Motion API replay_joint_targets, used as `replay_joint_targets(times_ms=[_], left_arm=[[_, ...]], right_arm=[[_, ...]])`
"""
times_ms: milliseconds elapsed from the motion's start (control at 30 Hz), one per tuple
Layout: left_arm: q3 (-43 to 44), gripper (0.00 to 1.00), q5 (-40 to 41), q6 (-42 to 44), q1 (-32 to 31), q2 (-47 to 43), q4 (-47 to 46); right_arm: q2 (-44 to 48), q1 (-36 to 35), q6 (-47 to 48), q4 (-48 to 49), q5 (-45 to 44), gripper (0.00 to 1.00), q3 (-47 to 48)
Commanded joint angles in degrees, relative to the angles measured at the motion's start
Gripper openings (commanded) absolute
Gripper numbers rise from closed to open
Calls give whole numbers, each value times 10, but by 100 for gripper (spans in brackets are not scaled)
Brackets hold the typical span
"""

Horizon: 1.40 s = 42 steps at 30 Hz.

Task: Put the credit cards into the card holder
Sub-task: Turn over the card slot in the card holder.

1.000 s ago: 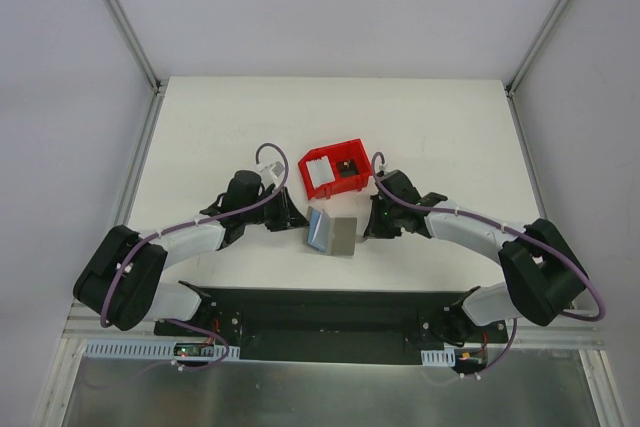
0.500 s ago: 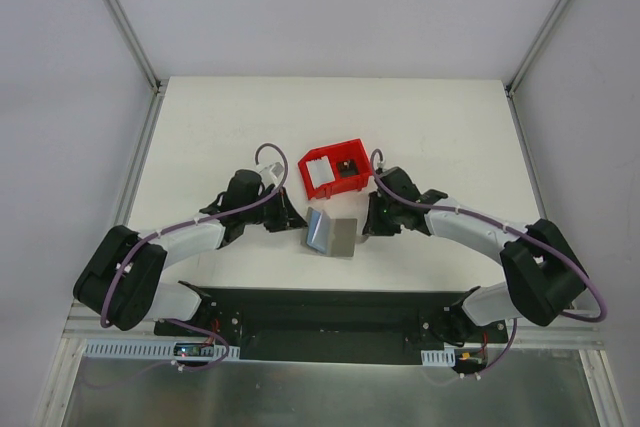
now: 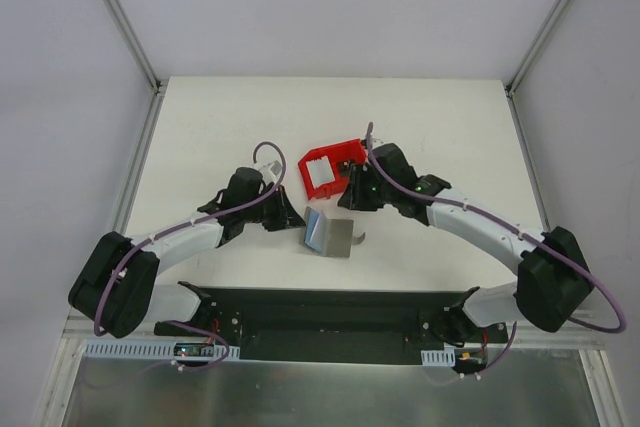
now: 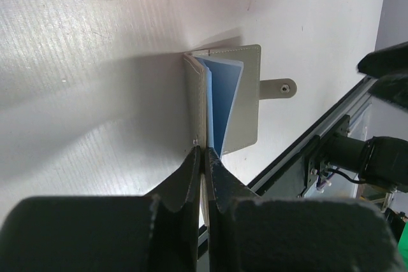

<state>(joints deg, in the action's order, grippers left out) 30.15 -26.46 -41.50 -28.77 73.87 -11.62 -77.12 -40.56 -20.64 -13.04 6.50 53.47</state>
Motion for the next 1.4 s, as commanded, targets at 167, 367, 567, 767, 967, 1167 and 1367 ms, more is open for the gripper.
replay_joint_targets(times_ms=[167,367,567,767,967,1167,1367], left_arm=[[7,0,26,-18,-7,-28,2],[5,0,24,-18,-8,-27,2],[6,0,27,-18,-8,-27,1],[3,0,30,-21,-8,-25,2],[-4,0,42,-26,-8,-21,1],[-17,0,58,-37,-8,-16,2],[-47,0,77,-51,-8,-9,1]], right_arm=[[-119,-71,-8,17,11,23,109],[-167,-85,8,-10,3,22,149],[-207,-88,17,-13,11,22,171],[-236,-88,28,-39,9,22,182],[-197,-88,32,-51,-15,21,131],[-171,-89,24,-56,-27,21,74],[-168,-85,16,-52,-47,20,25]])
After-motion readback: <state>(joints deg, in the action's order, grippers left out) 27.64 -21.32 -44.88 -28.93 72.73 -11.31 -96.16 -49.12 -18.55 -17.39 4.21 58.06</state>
